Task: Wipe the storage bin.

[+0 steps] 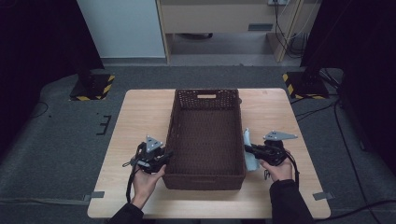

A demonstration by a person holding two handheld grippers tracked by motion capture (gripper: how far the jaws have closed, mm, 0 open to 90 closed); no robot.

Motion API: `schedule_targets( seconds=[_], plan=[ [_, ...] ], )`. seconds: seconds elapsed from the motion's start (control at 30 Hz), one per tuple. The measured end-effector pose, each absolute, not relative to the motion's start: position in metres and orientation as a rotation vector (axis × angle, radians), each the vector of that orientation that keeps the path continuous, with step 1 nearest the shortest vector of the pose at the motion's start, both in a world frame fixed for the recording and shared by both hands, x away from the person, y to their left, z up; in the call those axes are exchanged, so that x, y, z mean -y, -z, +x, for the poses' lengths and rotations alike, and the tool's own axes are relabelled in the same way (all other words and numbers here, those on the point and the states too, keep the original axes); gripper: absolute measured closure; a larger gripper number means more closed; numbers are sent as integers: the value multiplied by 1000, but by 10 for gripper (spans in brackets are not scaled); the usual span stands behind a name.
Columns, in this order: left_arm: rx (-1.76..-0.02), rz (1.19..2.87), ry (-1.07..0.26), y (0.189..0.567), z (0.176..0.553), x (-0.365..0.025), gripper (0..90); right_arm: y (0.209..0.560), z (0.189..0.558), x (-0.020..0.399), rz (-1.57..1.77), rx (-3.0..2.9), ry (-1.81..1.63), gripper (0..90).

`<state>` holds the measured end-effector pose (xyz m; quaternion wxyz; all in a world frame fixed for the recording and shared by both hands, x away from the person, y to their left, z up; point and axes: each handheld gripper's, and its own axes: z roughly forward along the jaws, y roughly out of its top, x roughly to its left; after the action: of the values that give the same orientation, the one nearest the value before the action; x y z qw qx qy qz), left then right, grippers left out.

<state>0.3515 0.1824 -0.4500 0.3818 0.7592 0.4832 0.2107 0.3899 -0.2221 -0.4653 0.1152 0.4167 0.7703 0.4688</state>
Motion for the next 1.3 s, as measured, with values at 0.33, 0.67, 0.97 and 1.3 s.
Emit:
schedule_targets(
  seconds=[0.33,0.67,0.97,1.3],
  plan=[
    [-1208,1933,-524,451,358,-185,651,471,388,216,1195,-2329,-1301,839],
    [-1147,1955,-478,447,346,-191,533,495,387,213,1259,-2411,-1168,839],
    [-1153,1972,-464,451,346,-188,623,463,367,219,1127,-2311,-1361,838],
    [-1197,1945,-512,450,344,-183,698,502,370,219,1294,-2417,-1189,839]
  ],
)
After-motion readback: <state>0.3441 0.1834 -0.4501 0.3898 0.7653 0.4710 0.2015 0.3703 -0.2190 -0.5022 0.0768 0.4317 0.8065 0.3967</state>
